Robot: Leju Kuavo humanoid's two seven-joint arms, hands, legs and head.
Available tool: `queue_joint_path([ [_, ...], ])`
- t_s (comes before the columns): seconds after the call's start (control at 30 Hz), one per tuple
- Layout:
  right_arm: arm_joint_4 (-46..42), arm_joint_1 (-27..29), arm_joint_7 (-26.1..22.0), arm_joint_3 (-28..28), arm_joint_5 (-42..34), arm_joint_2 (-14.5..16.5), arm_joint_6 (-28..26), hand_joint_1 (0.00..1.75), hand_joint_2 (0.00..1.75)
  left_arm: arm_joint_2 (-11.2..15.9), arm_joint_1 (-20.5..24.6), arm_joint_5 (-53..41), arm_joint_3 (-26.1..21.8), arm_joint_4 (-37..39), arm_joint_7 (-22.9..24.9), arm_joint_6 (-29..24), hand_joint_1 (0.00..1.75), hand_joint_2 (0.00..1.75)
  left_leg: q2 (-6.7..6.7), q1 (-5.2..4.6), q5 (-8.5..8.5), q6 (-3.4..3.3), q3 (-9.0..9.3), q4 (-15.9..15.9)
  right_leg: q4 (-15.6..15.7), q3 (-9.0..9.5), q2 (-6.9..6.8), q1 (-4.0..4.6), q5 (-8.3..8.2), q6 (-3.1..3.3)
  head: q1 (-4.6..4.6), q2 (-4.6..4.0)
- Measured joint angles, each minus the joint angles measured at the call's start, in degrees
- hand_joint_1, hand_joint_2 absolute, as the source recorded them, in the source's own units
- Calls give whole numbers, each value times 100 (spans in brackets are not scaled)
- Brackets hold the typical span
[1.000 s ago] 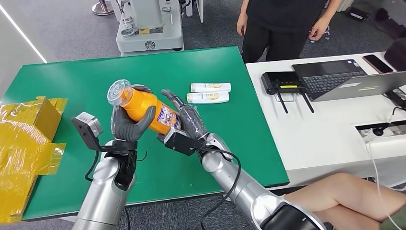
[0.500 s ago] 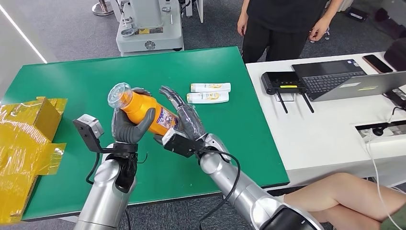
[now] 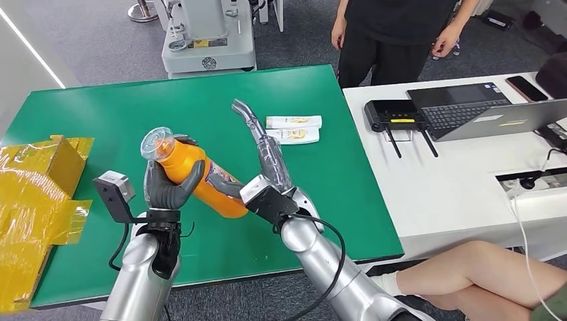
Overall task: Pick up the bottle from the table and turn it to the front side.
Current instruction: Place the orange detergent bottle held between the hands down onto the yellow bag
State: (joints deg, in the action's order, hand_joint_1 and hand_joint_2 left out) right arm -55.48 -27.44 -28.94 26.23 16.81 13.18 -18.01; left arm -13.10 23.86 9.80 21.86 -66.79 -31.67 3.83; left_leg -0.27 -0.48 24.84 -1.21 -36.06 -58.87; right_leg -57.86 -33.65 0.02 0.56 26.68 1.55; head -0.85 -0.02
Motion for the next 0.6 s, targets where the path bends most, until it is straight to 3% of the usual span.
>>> queue_joint_path([
  [0.6,-540,209,31,15,13,-1,-61,0,175,39,-26,-6,-84,-82,-11,-96,175,175,0,0,0,0,0,0,0,1,0,0,0,0,-1,0],
])
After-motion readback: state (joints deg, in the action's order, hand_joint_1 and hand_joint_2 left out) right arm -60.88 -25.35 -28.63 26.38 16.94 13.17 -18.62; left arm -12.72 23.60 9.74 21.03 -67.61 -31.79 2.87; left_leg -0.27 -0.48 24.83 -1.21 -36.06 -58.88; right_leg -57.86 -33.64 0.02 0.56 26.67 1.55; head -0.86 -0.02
